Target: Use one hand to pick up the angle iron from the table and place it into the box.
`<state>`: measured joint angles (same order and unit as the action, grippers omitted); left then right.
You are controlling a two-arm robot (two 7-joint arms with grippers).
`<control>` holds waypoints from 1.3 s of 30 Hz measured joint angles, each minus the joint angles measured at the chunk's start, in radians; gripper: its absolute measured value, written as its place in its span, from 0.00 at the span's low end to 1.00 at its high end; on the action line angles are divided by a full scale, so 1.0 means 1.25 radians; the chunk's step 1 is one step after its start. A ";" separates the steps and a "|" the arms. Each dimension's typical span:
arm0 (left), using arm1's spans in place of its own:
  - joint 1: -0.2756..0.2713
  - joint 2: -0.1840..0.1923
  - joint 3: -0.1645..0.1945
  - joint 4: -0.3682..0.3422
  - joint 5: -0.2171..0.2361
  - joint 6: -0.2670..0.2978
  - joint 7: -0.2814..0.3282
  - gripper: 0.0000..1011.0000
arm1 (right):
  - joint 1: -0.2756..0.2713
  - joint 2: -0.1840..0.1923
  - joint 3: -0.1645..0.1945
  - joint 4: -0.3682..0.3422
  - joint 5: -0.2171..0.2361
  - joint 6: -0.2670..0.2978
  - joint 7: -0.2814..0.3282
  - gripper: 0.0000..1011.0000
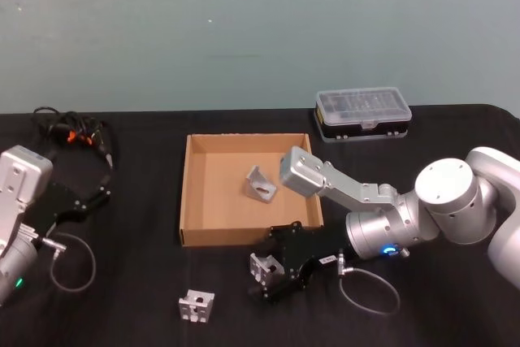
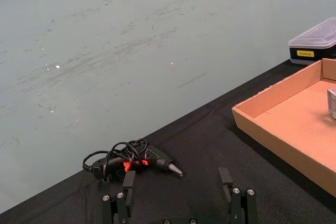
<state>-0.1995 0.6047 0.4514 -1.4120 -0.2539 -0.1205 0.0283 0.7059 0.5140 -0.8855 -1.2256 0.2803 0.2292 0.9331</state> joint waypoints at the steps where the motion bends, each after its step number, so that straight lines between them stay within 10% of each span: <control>1: 0.000 0.000 0.000 0.000 0.000 0.000 0.000 0.99 | 0.000 0.000 0.000 0.000 0.000 0.000 0.000 0.96; 17: 0.000 0.000 0.000 0.000 0.000 0.000 0.000 0.99 | -0.001 0.001 0.001 -0.002 0.001 0.000 0.000 0.49; 32: 0.000 0.000 0.000 0.000 0.000 0.000 0.000 0.99 | -0.001 0.001 0.001 -0.002 0.001 0.001 -0.001 0.34; 39: 0.000 0.000 0.000 0.000 0.000 0.000 0.000 0.99 | -0.001 0.001 0.001 -0.002 0.001 0.001 0.000 0.12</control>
<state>-0.1995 0.6047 0.4514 -1.4120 -0.2539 -0.1205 0.0283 0.7041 0.5154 -0.8839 -1.2278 0.2817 0.2300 0.9325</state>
